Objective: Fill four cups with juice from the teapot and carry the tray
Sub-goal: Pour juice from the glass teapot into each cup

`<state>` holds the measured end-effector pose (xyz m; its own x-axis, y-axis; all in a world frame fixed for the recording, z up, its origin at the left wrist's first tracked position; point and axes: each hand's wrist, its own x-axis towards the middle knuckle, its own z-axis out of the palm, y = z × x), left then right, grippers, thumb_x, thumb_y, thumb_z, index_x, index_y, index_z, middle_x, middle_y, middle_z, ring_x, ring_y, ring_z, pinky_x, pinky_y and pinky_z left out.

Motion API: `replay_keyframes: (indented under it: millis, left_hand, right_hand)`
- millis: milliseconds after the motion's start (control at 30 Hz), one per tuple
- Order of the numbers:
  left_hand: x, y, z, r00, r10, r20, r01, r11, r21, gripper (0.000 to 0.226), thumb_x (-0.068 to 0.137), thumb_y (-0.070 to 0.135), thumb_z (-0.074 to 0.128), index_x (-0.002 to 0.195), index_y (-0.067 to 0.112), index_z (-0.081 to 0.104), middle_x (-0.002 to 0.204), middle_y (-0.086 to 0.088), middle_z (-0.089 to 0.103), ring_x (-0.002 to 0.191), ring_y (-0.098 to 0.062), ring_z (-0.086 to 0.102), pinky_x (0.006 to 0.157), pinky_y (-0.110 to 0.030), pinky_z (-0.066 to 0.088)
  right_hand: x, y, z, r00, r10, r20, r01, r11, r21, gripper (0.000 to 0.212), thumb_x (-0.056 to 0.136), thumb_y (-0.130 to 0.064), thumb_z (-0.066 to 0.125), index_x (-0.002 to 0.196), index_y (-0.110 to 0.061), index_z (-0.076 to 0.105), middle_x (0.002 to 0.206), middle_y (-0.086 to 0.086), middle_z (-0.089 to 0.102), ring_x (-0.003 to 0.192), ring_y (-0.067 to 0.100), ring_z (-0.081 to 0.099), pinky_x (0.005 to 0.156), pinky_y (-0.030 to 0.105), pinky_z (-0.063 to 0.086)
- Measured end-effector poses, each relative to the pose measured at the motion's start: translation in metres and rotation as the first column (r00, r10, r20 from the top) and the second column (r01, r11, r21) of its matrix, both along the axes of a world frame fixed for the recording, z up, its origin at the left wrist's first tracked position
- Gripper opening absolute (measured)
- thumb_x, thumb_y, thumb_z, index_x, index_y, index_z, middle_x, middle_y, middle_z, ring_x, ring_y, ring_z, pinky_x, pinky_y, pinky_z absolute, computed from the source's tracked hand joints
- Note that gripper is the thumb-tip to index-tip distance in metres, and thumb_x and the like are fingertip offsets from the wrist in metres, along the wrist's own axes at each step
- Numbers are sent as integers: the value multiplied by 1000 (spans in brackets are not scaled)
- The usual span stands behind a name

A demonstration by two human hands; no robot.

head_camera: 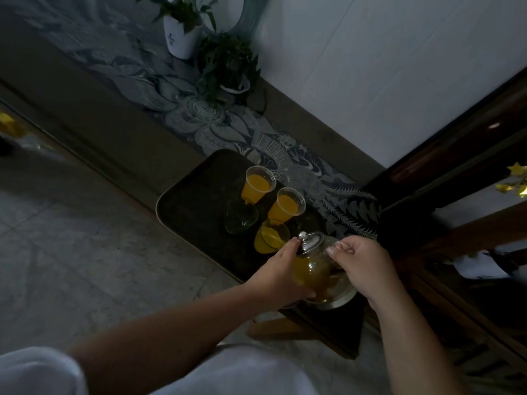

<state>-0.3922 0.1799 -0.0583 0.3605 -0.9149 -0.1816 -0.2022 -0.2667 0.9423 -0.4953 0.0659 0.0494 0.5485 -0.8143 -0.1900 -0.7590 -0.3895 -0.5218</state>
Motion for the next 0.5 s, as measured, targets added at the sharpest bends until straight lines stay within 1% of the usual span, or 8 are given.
replay_keyframes:
  millis: [100,267,333,400,500]
  left_hand:
    - [1,2,2,1000,-10,13,10,1000,-12,116,68,30,87,154,22,9,159,4,23,143,-16,26,113,-32,30]
    - [3,3,7,998,-61,36,61,998,-15,115,71,31,85,154,24,7,159,5,21,143,-16,24,112,-30,27]
    - [4,3,8,995,-80,55,81,997,-16,115,72,30,85,154,23,6,159,6,19,144,-15,23,112,-27,24]
    - [4,4,8,992,-97,77,98,995,-7,116,72,31,85,154,22,5,161,5,15,145,-16,20,114,-29,23]
    - [4,4,6,986,-127,109,127,992,13,116,72,33,84,155,22,3,162,4,10,147,-17,16,115,-29,21]
  right_hand:
    - [-1,2,2,1000,12,3,-12,1000,-13,16,89,-27,68,98,-15,74,88,-6,73,87,11,68,82,37,57]
    - [-7,3,0,1000,-14,25,14,1000,5,13,90,-27,67,94,-16,73,88,-4,73,88,13,69,84,43,57]
    - [-10,4,-3,998,-35,48,34,999,21,11,90,-27,67,92,-17,73,87,-3,74,87,14,70,84,45,58]
    - [-12,6,-5,996,-58,71,55,998,42,9,90,-25,67,88,-19,72,86,-2,74,86,16,70,84,46,58]
    - [-16,11,-8,990,-91,107,83,994,72,13,90,-23,67,79,-17,71,80,3,73,83,20,70,81,47,58]
